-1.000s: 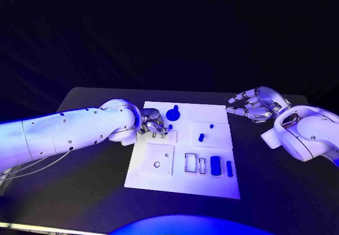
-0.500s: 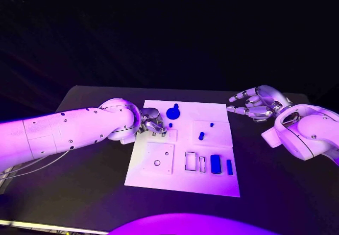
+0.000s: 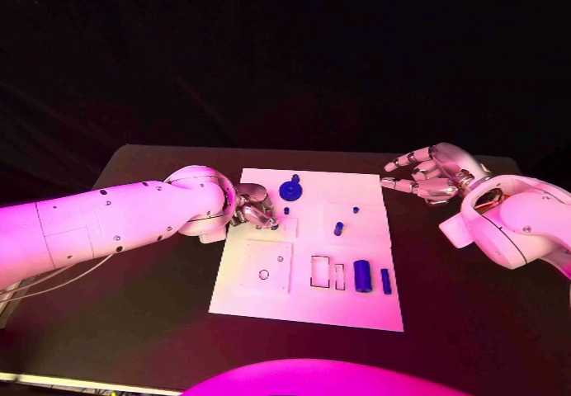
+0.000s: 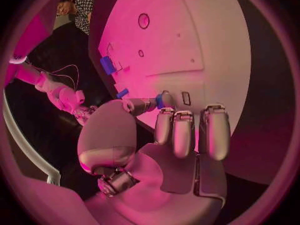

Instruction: Assemble the parts on the task board

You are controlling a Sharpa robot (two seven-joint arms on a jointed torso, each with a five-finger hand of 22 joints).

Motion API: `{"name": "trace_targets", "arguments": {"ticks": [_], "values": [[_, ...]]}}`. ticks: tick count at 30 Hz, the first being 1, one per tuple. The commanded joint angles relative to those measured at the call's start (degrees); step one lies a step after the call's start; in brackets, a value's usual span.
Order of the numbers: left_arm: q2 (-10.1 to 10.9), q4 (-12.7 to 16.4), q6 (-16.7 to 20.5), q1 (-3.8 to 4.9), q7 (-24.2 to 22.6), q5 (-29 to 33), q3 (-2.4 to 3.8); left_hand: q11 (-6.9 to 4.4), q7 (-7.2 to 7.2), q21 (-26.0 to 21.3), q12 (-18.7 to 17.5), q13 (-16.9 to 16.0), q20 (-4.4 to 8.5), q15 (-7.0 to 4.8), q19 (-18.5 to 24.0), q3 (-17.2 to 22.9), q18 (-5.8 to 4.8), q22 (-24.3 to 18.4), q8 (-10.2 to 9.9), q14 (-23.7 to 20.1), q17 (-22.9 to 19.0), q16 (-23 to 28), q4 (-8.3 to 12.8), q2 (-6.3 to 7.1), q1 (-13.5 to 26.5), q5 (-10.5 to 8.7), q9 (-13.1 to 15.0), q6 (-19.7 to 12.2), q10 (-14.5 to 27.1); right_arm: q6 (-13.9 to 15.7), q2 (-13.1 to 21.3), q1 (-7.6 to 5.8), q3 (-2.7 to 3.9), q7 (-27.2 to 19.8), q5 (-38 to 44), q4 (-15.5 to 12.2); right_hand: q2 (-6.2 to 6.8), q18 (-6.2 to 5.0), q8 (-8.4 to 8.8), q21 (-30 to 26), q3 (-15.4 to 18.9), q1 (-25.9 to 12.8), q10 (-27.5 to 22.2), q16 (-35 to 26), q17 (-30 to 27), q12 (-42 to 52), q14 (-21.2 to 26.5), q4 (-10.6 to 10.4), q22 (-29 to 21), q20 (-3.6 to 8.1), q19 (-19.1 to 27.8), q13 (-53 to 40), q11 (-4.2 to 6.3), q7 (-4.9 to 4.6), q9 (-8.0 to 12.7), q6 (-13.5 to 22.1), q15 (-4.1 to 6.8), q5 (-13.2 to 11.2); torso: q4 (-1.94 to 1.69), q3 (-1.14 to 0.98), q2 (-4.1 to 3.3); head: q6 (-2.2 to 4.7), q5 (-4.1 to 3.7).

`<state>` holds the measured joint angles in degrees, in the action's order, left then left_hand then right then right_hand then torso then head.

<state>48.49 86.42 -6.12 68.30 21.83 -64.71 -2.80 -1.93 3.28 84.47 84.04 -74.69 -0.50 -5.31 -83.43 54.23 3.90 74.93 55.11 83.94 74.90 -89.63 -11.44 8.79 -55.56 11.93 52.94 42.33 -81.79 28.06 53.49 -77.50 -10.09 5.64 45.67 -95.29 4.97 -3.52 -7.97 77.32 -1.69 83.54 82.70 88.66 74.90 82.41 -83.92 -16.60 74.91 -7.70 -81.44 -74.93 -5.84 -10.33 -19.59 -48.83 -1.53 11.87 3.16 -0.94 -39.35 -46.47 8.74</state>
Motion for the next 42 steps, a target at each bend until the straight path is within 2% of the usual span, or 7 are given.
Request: {"name": "trace_targets", "arguments": {"ticks": [1,5,13,26,42], "values": [[-0.12,0.03,-1.67,-0.10,-0.13,-0.17,-0.06,-0.07,-1.15,0.25,-0.19,0.05,-0.24,0.07,-0.12,8.67,-1.06,0.61,-0.36,6.06,15.10,-0.37,8.87,-0.04,-0.45,0.13,-0.01,1.49,0.28,-0.48,0.04,0.04,0.00,-0.61,0.16,-0.05,-0.48,0.00,-0.28,-0.30,-0.27,0.10,0.04,-0.35,9.70,-0.03,-4.78,0.09,5.37,0.43,0.06,-5.79,0.42,0.02,-0.05,-0.34,0.31,-0.20,0.01,0.00,0.02,0.06,0.05],[-0.16,-0.05,-0.53,-0.10,0.85,0.69,-0.05,-0.06,-1.13,0.23,-0.34,0.37,-0.25,0.08,-0.10,8.65,-1.05,0.57,-0.46,6.06,15.10,-0.37,8.82,-0.05,-0.59,0.14,-0.06,1.55,0.46,-0.47,0.06,0.05,0.00,-0.62,0.15,-0.09,-0.48,0.00,-0.28,-0.30,-0.27,0.10,0.04,-0.35,9.70,-0.03,-4.78,0.09,5.37,0.43,0.06,-5.79,0.42,0.02,-0.05,-0.34,0.31,-0.20,0.00,-0.04,0.02,-0.12,-0.20],[-0.19,0.02,0.89,-0.10,1.80,1.10,-0.04,-0.05,-1.12,0.20,-0.40,0.49,-0.26,0.09,-0.06,8.64,-1.03,0.49,-0.52,6.06,15.10,-0.37,8.77,-0.06,-0.68,0.15,-0.09,1.58,0.53,-0.79,0.10,0.05,0.00,-0.56,0.04,-0.13,-0.51,-0.03,-0.31,-0.39,-0.27,0.06,-0.02,-0.40,9.53,-0.10,-4.74,0.08,5.31,0.43,0.12,-5.70,0.43,0.02,-0.04,-0.33,0.31,-0.20,-0.01,-0.05,-0.01,-0.15,-0.01],[-0.06,0.22,-2.49,-0.10,1.98,0.08,-0.04,-0.05,-1.12,0.22,-0.52,0.61,-0.30,0.11,-0.07,8.47,-1.04,0.56,-0.92,6.06,15.10,-0.37,9.01,0.35,-1.63,0.33,-0.23,1.94,0.57,-1.13,0.02,0.09,0.00,-0.58,-0.12,-0.01,-0.51,-0.03,-0.31,-0.39,-0.27,0.06,-0.02,-0.40,9.53,-0.10,-4.74,0.08,5.31,0.43,0.12,-5.70,0.43,0.02,-0.04,-0.33,0.31,-0.20,-0.03,0.03,0.04,-0.35,0.02],[-0.12,0.22,-1.21,-0.11,1.82,-0.95,-0.02,-0.04,-1.10,0.26,-0.65,0.87,-0.30,0.12,-0.11,8.51,-1.05,0.66,-1.02,6.06,15.10,-0.37,8.98,0.35,-1.87,0.36,-0.26,2.02,0.71,-1.19,0.04,0.19,-0.01,-0.78,-0.36,0.00,-0.60,-0.06,-0.35,-0.52,-0.26,-0.08,-0.05,-0.42,9.48,-0.14,-4.73,0.03,5.23,0.44,0.19,-5.66,0.43,0.02,-0.03,-0.30,0.32,-0.20,-0.04,-0.03,0.03,-0.26,0.05]]}}
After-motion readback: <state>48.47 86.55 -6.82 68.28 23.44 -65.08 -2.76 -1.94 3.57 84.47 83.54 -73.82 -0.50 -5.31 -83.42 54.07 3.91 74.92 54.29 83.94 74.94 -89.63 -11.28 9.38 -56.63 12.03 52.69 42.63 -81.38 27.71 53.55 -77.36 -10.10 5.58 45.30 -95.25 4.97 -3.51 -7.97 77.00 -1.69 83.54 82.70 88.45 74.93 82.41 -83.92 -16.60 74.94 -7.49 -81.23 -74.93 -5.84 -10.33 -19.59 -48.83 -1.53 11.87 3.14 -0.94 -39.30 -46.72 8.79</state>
